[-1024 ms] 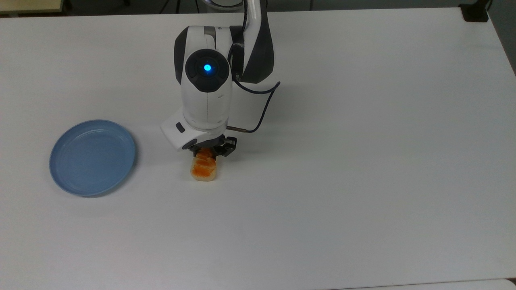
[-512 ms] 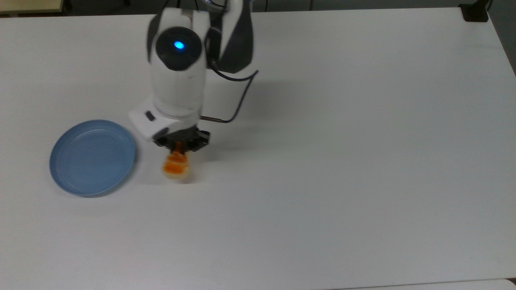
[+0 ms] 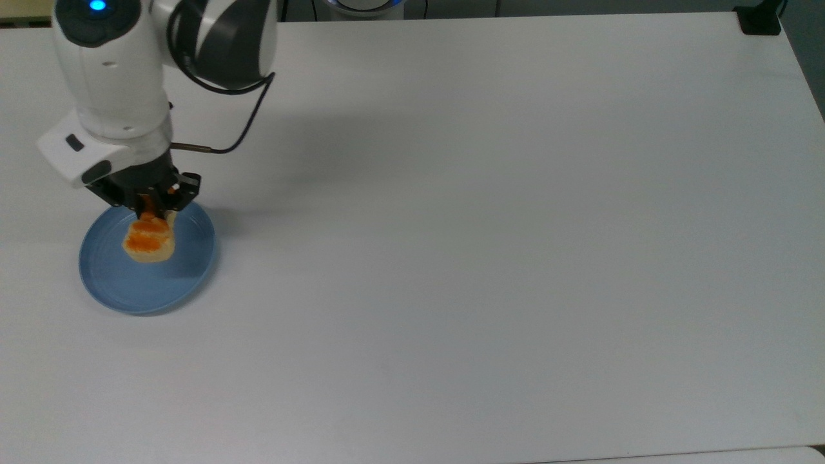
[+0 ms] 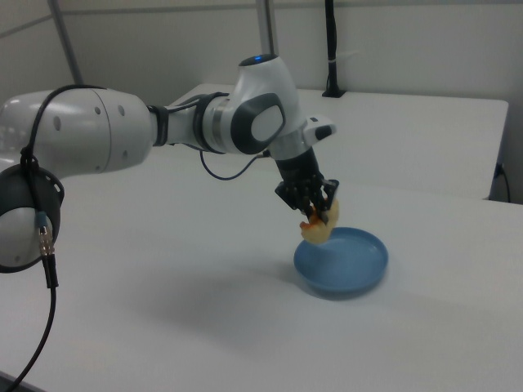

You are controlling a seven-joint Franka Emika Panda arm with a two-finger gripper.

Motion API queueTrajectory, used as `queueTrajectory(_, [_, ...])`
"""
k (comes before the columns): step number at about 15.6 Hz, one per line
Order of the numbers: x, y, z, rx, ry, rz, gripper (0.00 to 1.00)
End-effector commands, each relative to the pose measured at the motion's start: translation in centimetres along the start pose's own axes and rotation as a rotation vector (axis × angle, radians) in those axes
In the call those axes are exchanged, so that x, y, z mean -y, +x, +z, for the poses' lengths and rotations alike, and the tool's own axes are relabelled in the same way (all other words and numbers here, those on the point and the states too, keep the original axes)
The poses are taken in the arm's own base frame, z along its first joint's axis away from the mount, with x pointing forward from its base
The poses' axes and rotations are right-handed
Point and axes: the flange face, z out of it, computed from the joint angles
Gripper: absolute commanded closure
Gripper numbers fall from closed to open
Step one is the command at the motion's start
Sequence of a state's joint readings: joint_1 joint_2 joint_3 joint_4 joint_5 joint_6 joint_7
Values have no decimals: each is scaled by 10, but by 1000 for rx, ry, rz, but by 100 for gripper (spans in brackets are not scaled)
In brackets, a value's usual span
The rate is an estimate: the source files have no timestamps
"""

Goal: Put the bread onto the plate

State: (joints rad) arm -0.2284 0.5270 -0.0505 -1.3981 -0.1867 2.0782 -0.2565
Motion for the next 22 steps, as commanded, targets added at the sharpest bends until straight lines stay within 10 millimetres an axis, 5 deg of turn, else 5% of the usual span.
queueTrajectory(1, [-6, 0, 21, 12, -7, -50, 73])
queueTrajectory(9, [-6, 4, 78, -9, -61, -100, 59])
queueTrajectory(10, [-4, 2, 81, 0, -57, -101, 50])
queueTrajectory(12, [-4, 2, 81, -1, -54, -86, 0])
queueTrajectory(14, [-5, 2, 77, -9, -49, -76, 0])
queueTrajectory(17, [0, 8, 39, -51, -53, -23, 0])
queueTrajectory(22, [51, 6, -63, -33, -8, 93, 0])
